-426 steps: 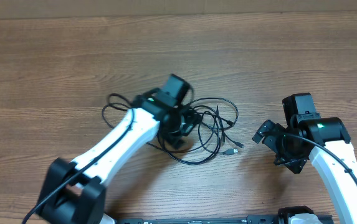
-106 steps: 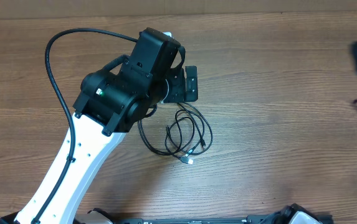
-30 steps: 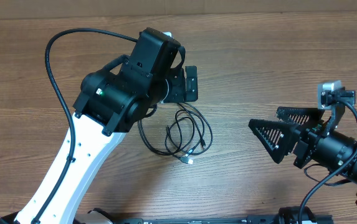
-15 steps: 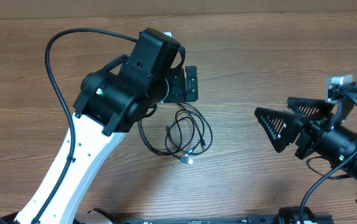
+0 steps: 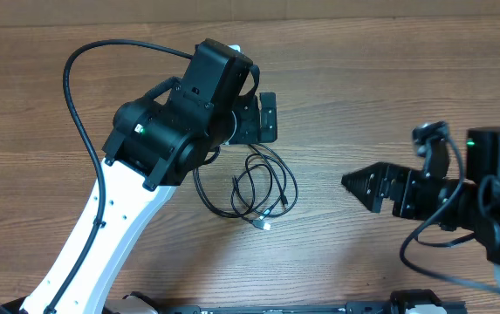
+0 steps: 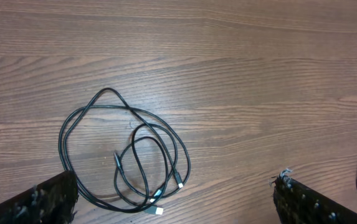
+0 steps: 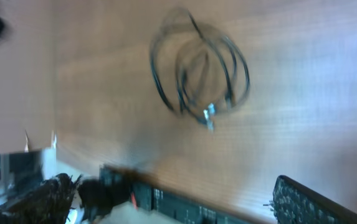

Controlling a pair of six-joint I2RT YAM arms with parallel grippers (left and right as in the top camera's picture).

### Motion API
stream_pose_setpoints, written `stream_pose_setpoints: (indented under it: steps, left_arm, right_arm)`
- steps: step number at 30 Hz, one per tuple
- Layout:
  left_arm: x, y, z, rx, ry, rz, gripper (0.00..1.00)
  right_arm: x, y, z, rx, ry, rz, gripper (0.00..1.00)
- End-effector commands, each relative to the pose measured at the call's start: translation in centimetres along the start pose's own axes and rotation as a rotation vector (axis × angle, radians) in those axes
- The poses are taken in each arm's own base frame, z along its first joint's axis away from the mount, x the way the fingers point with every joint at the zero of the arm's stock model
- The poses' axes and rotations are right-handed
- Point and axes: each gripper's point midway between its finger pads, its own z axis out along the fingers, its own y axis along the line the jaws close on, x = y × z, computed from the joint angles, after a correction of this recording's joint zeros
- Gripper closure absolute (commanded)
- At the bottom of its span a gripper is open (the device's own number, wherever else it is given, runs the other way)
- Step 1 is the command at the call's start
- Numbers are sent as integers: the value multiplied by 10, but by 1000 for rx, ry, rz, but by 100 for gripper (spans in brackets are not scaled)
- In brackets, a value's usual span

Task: Untangle cables

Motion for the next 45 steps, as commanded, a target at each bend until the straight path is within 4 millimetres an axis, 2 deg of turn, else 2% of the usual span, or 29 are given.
stream_pose_setpoints:
  steps: [1, 2, 7, 11, 13, 17, 19, 24, 30, 34, 37, 40, 45]
  left_arm:
    - [-1, 2, 0, -14, -8, -9, 1]
    - [-1, 2, 0, -14, -8, -9, 0]
    - [-1, 2, 0, -14, -8, -9, 0]
    - [-1, 2, 1, -14, -8, -9, 0]
    - [-1, 2, 1, -14, -8, -9, 0]
    - [-1, 2, 1, -14, -8, -9, 0]
    - [-1, 2, 1, -14, -8, -9, 0]
    - [-1, 2, 1, -14, -8, -9, 0]
    - [-1, 2, 1, -14, -8, -9, 1]
    - [-1, 2, 1, -14, -8, -9, 1]
    - [-1, 2, 1, -14, -8, -9, 0]
    - [-6, -2, 1, 7, -23, -31, 0]
    - [-14, -1, 0, -5, -61, -26, 0]
  right_arm:
    - [21, 10, -7, -43, 30, -43, 0]
    - [31, 12, -13, -43, 27, -51, 0]
    - [53, 4, -30, 4, -63, -22, 0]
    - [56, 3, -33, -39, -189, 87, 0]
    - [53, 1, -30, -81, -240, 200, 0]
    - [53, -11, -8, -127, -223, 446, 0]
    - [57, -17, 4, -129, -180, 504, 0]
    - [67, -49, 45, -88, -99, 693, 0]
    - [54, -59, 85, -187, -91, 652, 0]
    - [54, -60, 106, -281, -61, 633, 0]
    - [52, -67, 117, -302, -67, 681, 0]
    - [50, -67, 123, -320, -75, 657, 0]
    - [62, -65, 129, -311, -29, 643, 0]
